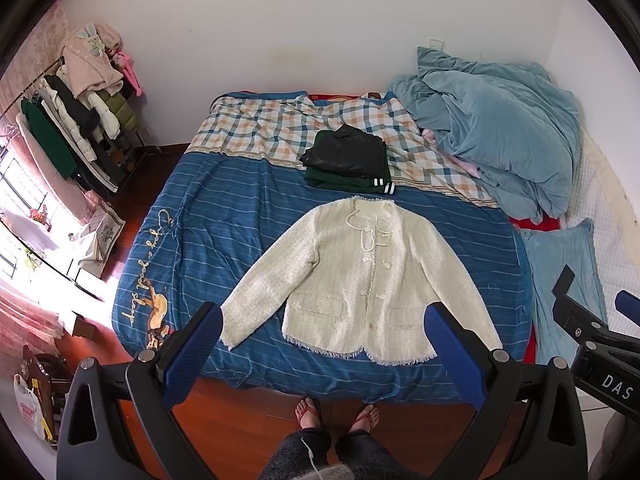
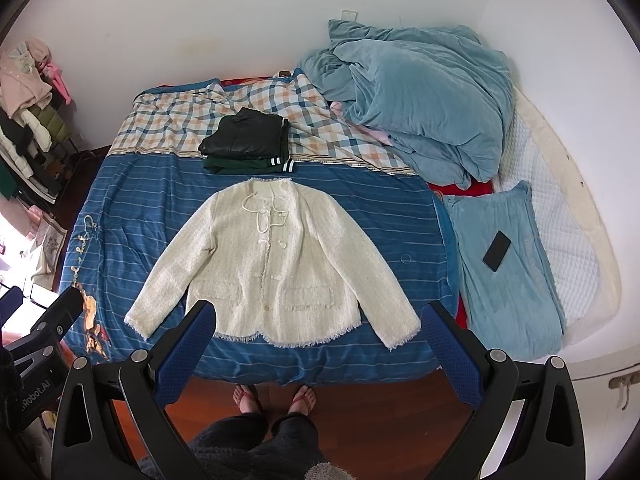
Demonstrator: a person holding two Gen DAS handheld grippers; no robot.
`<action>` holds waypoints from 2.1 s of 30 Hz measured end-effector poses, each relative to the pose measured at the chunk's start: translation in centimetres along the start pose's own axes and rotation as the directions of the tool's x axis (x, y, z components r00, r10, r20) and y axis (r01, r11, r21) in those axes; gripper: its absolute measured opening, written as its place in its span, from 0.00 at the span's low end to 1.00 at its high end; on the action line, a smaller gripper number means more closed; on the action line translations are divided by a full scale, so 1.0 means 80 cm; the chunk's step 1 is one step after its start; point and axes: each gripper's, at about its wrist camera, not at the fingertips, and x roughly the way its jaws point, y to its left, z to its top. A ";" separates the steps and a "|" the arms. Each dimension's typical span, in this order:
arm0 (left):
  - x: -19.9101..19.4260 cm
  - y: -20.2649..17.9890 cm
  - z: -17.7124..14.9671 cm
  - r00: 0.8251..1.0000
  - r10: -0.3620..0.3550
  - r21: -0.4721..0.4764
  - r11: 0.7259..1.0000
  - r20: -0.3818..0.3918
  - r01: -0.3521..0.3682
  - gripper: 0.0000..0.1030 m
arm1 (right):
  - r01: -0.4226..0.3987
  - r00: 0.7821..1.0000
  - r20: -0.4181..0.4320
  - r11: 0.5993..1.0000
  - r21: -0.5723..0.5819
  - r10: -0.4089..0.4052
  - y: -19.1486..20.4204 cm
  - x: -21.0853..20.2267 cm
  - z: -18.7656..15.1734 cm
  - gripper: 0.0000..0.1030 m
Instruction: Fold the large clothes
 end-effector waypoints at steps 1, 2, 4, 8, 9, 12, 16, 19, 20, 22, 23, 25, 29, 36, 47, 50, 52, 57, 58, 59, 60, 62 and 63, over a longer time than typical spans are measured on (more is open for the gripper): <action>0.000 0.000 0.000 1.000 0.000 0.000 1.000 0.001 0.000 1.00 | 0.000 1.000 0.000 1.000 -0.002 0.000 0.001 -0.001 0.002 1.00; 0.000 0.000 0.000 1.000 0.000 0.000 1.000 0.002 0.000 1.00 | 0.000 1.000 0.000 1.000 -0.003 0.000 0.000 -0.001 0.002 1.00; 0.000 0.000 0.000 1.000 0.001 0.000 1.000 0.000 -0.001 1.00 | 0.001 1.000 0.001 1.000 -0.001 -0.001 0.001 -0.001 0.001 1.00; 0.000 0.000 0.000 1.000 0.000 0.001 1.000 0.001 0.000 1.00 | 0.001 1.000 0.001 1.000 -0.002 -0.001 0.002 -0.003 0.002 1.00; 0.000 0.000 0.000 1.000 0.000 0.001 1.000 0.002 0.000 1.00 | 0.002 1.000 0.001 1.000 -0.002 -0.002 0.003 -0.003 0.002 1.00; 0.002 -0.001 0.001 1.000 -0.001 0.001 1.000 0.001 0.001 1.00 | 0.002 1.000 0.002 1.000 -0.004 -0.002 0.005 -0.003 0.002 1.00; 0.001 -0.001 0.002 1.000 0.000 0.001 1.000 0.002 0.000 1.00 | 0.002 1.000 0.001 1.000 -0.003 -0.002 0.005 -0.004 0.002 1.00; 0.002 -0.001 0.009 1.000 0.002 -0.001 1.000 0.003 -0.002 1.00 | 0.003 1.000 0.001 1.000 -0.004 -0.003 0.005 -0.004 0.002 1.00; 0.003 -0.001 0.009 1.000 0.001 -0.002 1.000 0.002 -0.001 1.00 | 0.002 1.000 0.002 1.000 -0.002 -0.002 0.004 -0.004 0.002 1.00; 0.002 -0.001 0.008 1.000 0.002 -0.001 1.000 0.005 -0.002 1.00 | 0.001 1.000 0.001 1.000 -0.002 -0.001 0.004 -0.004 0.003 1.00; 0.002 -0.001 0.008 1.000 0.003 0.000 1.000 0.004 -0.003 1.00 | 0.001 1.000 0.002 1.000 -0.002 -0.001 0.006 -0.004 0.003 1.00; 0.002 -0.001 0.008 1.000 0.001 -0.001 1.000 0.005 -0.001 1.00 | 0.002 1.000 0.004 1.000 -0.004 -0.002 0.008 -0.004 0.004 1.00; 0.003 -0.002 0.010 1.000 0.001 -0.001 1.000 0.005 -0.001 1.00 | 0.002 1.000 0.004 1.000 -0.008 -0.002 0.015 -0.004 0.007 1.00; 0.002 -0.001 0.011 1.000 0.001 -0.002 1.000 0.005 -0.001 1.00 | -0.001 1.000 0.002 1.000 -0.004 0.001 0.016 -0.005 0.007 1.00; 0.001 -0.002 0.010 1.000 0.001 -0.003 1.000 0.007 -0.001 1.00 | -0.001 1.000 0.003 1.000 -0.005 0.001 0.019 -0.005 0.009 1.00; 0.001 -0.002 0.011 1.000 0.000 -0.002 1.000 0.006 0.000 1.00 | 0.000 1.000 0.002 1.000 -0.005 0.000 0.018 -0.005 0.008 1.00; 0.003 -0.002 0.014 1.000 -0.004 0.000 1.000 0.003 0.004 1.00 | -0.002 1.000 0.000 1.000 -0.002 0.002 0.017 -0.004 0.007 1.00; 0.013 0.005 0.023 1.000 -0.012 0.010 1.000 0.005 0.012 1.00 | -0.022 1.000 -0.021 0.999 0.033 0.022 0.024 0.006 0.009 1.00; 0.018 0.008 0.024 1.000 -0.008 0.010 1.000 0.013 0.008 1.00 | -0.043 0.999 -0.017 0.998 0.054 0.044 0.022 0.012 0.010 1.00; 0.025 0.010 0.026 1.000 -0.001 0.012 1.000 0.024 0.001 1.00 | -0.061 0.998 -0.007 0.995 0.081 0.062 0.018 0.021 0.010 1.00; 0.035 0.013 0.029 0.999 0.012 0.017 1.000 0.035 -0.013 1.00 | -0.065 0.998 0.001 0.992 0.109 0.065 0.014 0.031 0.007 1.00; 0.059 0.018 0.036 0.997 0.039 0.020 0.999 0.067 -0.040 1.00 | -0.048 0.999 0.004 0.982 0.184 0.048 -0.001 0.058 0.002 1.00; 0.073 0.021 0.039 0.995 0.058 0.024 0.998 0.082 -0.060 1.00 | -0.033 0.999 0.004 0.973 0.227 0.033 -0.012 0.076 -0.003 1.00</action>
